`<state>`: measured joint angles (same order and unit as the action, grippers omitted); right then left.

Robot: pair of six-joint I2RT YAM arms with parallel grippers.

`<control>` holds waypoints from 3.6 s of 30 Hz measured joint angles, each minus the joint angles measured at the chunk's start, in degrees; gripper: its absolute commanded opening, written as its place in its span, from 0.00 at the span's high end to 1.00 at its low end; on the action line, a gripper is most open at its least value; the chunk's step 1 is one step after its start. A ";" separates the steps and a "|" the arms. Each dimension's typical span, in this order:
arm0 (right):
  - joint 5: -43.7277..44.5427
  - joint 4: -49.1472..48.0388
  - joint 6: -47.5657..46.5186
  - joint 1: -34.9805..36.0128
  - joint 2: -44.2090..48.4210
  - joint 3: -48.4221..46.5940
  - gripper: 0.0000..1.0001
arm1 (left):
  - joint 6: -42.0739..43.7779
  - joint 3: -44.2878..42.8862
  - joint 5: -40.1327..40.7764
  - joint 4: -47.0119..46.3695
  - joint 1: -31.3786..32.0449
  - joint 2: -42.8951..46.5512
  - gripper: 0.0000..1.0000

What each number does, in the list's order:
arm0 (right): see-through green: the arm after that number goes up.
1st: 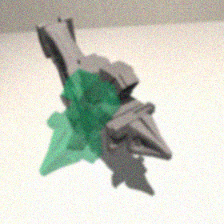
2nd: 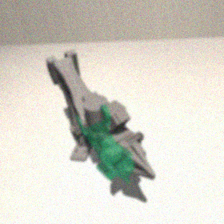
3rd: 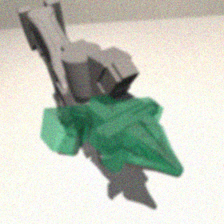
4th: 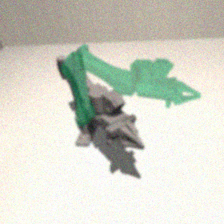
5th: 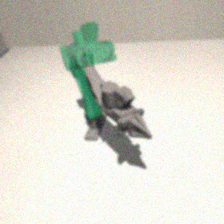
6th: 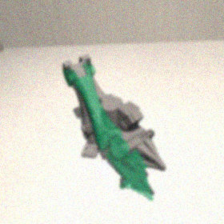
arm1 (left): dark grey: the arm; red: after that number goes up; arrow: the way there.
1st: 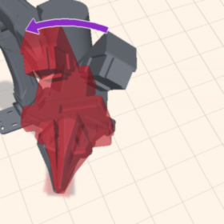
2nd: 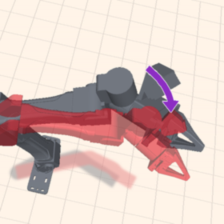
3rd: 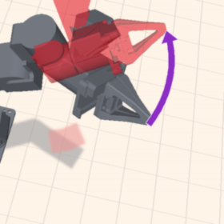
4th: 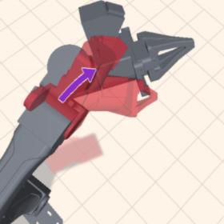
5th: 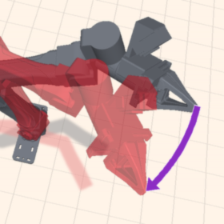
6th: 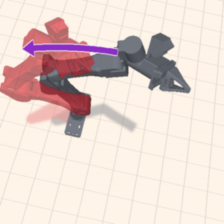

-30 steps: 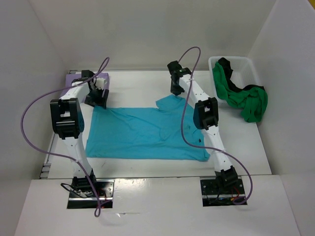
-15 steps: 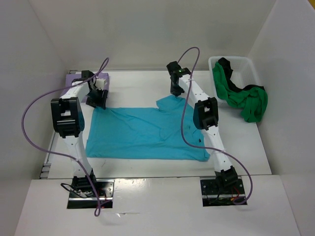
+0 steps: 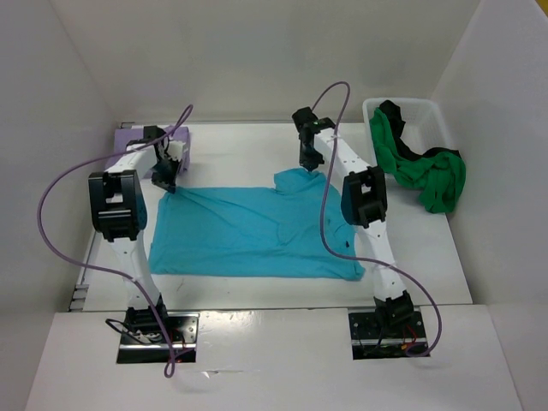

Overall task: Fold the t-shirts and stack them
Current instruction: Grap the side of the flattened tshirt furthest away from the robot with both arms, then fold the other side of the tshirt into a rectangle

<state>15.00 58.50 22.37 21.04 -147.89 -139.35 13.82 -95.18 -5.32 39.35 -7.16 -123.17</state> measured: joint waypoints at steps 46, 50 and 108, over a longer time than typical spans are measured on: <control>-0.90 -10.91 22.75 6.36 69.11 79.67 1.00 | 16.31 40.22 15.06 -7.15 8.00 36.39 0.44; -1.09 -10.82 22.80 6.36 68.22 79.67 1.00 | 18.21 40.17 11.56 -0.74 6.10 37.92 0.35; -0.33 -11.15 17.68 2.10 66.10 72.61 1.00 | 14.45 23.08 23.37 -4.02 6.97 25.92 1.00</control>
<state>14.68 47.35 40.05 23.14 -81.80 -66.74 28.27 -72.10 18.04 35.33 -0.19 -97.25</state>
